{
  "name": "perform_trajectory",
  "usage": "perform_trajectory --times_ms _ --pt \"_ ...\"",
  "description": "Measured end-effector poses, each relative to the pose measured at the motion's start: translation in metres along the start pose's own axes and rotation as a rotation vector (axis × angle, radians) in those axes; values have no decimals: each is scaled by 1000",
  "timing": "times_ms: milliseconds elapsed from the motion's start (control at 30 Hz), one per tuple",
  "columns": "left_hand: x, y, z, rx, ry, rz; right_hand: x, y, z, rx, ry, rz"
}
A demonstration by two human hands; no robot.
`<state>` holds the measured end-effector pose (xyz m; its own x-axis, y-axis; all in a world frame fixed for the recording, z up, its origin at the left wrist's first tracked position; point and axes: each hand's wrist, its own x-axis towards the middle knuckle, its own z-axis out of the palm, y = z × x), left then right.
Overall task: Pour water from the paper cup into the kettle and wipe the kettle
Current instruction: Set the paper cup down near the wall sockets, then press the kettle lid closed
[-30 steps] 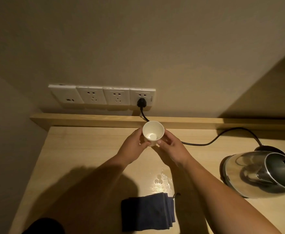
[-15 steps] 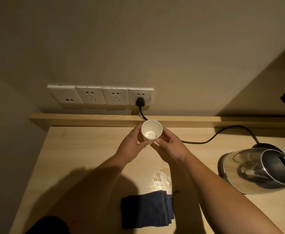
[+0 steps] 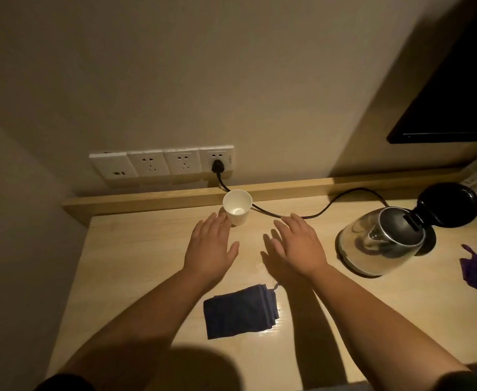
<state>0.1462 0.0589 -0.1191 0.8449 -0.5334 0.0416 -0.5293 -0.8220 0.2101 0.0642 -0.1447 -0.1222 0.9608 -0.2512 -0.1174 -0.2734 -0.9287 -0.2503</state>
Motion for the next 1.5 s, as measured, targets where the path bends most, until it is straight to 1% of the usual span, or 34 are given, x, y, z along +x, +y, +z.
perform_trajectory --times_ms 167,367,533,833,933,1067,1167,1267,1400,1500 --pt "-24 24 0 137 -68 114 -50 5 -8 -92 -24 -18" --pt "-38 71 -8 112 -60 202 -99 36 -19 -142 -33 -25" --pt "-51 120 -4 131 -56 232 -135 75 -25 -124 9 -45" --pt "-83 227 8 111 -55 181 -183 172 -62 -54 96 -61" --pt "-79 259 9 90 -33 152 -186 208 -78 -21 143 -26" --pt "-66 290 8 72 -19 116 -181 242 -98 117 183 81" --pt "-51 306 6 63 -8 119 -167 256 -112 307 282 190" --pt "-36 317 6 71 -20 122 -145 262 -127 417 360 244" --pt "-19 323 9 62 -32 111 -114 263 -146 593 391 314" --pt "-7 323 16 54 -49 91 -94 261 -152 728 364 352"
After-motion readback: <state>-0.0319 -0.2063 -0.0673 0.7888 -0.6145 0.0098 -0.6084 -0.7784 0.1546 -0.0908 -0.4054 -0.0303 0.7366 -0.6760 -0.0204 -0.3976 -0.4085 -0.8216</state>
